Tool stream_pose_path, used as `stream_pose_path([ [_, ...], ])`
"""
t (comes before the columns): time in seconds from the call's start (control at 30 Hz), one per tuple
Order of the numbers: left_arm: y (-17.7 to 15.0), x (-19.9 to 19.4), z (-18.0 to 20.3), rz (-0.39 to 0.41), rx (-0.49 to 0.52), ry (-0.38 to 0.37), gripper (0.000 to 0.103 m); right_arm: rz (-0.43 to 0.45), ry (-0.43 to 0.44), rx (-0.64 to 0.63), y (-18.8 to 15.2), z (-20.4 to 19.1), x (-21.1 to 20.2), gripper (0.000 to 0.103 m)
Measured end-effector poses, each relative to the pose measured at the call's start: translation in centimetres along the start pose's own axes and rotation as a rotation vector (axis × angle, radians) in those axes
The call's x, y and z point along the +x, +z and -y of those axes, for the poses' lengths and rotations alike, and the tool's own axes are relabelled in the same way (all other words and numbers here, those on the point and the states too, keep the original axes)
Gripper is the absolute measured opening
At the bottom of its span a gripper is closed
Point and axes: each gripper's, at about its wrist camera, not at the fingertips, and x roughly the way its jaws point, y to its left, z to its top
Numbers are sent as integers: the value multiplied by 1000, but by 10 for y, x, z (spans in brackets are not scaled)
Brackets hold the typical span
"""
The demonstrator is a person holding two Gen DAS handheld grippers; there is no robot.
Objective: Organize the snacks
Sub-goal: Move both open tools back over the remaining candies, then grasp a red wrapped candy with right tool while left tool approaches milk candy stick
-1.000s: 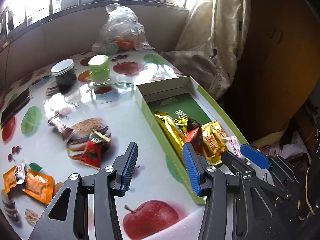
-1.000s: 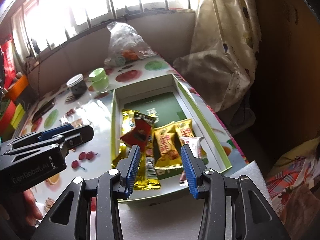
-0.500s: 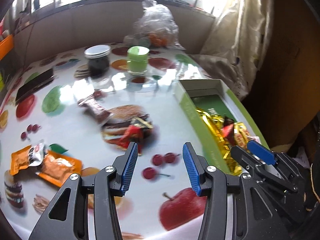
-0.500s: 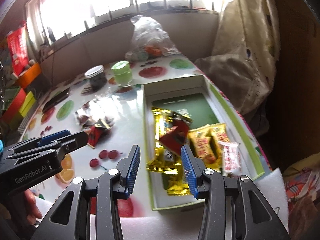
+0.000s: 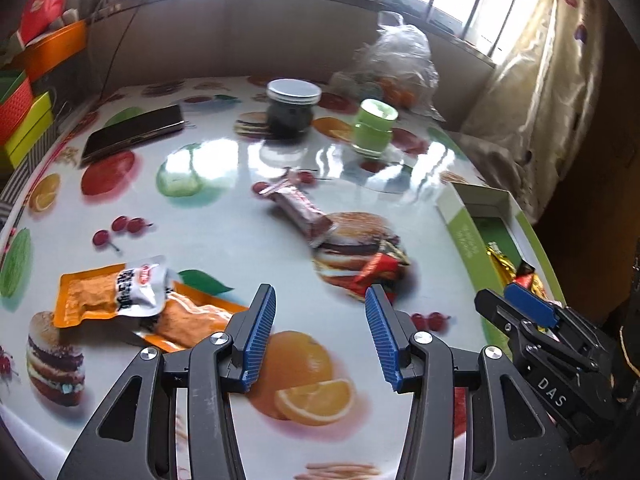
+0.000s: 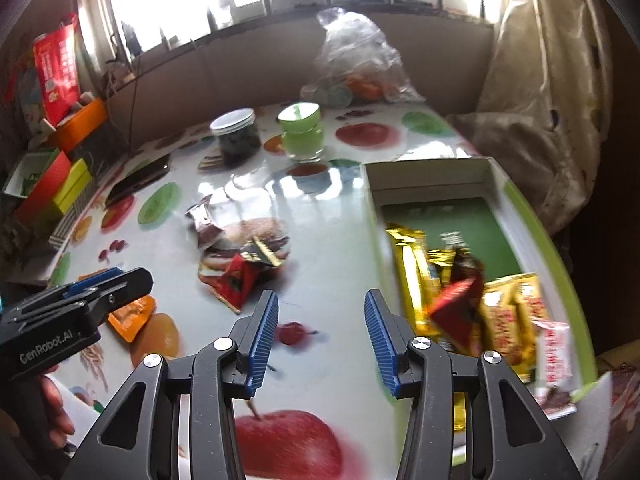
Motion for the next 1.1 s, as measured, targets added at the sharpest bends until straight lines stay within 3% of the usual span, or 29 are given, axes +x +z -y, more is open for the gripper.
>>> stream_pose_path([
  [0.43, 2, 4, -42, -5, -67, 19, 48, -63, 49, -24, 15, -39, 45, 45],
  [1.1, 10, 17, -63, -20, -106, 14, 48, -96, 6, -40, 22, -57, 81, 45],
])
